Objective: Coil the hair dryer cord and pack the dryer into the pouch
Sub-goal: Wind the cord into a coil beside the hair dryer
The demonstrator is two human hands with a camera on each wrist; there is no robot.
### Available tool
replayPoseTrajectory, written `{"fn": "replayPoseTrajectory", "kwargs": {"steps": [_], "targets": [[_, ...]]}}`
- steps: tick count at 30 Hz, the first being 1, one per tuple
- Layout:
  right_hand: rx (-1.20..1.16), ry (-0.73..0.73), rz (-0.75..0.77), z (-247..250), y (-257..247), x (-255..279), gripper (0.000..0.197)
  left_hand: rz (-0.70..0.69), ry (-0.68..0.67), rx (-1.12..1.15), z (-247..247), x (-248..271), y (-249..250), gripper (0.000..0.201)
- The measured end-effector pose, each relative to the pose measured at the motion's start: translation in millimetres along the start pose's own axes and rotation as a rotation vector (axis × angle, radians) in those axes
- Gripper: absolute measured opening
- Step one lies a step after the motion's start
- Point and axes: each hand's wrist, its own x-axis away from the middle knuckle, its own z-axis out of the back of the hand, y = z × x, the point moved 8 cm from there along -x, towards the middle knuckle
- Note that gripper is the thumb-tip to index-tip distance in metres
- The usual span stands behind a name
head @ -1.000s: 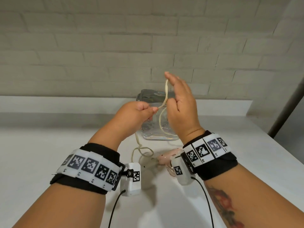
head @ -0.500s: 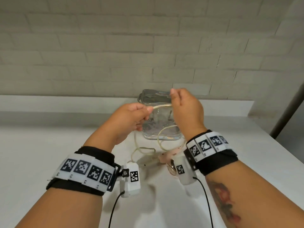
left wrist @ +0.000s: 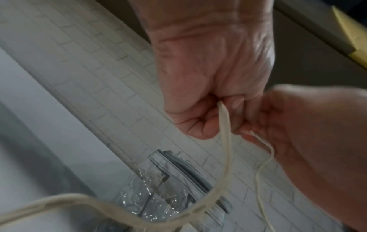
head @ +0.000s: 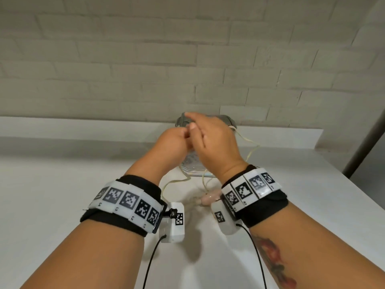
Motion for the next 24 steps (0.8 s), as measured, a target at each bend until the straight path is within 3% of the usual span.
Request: {"fn": "replayPoseTrajectory", "kwargs": {"steps": [3, 5, 7, 10, 15, 17, 20, 22, 24], "targets": [[0.117, -0.062, -0.006, -10, -5, -3, 0.052, -0.006, 0.051, -0.113, 7, 1, 5, 0.029], [0.217, -0.106, -0.059, -10, 8, -4, 0.051, -0.047, 0.003, 0.048, 9, 3, -1, 0.021], [0.198, -0.107, -0.207, -3, 33, -6, 0.044, -0.026, -0.030, 0.214, 13, 7, -15, 0.021], [0.005, 0.022, -0.519, 20, 84, -6, 0.039, 0.019, -0.020, 0.373, 21, 13, -31, 0.023], [0.048, 0.182, -0.698, 51, 123, 4, 0.036, 0.013, -0.008, 0.303, 20, 17, -41, 0.030], [0.191, 0.143, -0.577, 54, 109, 1, 0.037, 0.000, 0.024, 0.303, 21, 15, -37, 0.034], [0.248, -0.011, -0.186, 30, 49, -9, 0.038, -0.056, 0.035, 0.221, 20, 9, -16, 0.033], [0.234, -0.081, 0.032, 11, 7, -9, 0.041, -0.133, 0.014, 0.050, 17, 7, 8, 0.021], [0.110, -0.103, 0.095, 2, -17, -8, 0.045, -0.200, 0.007, -0.197, 12, 8, 28, 0.018]]}}
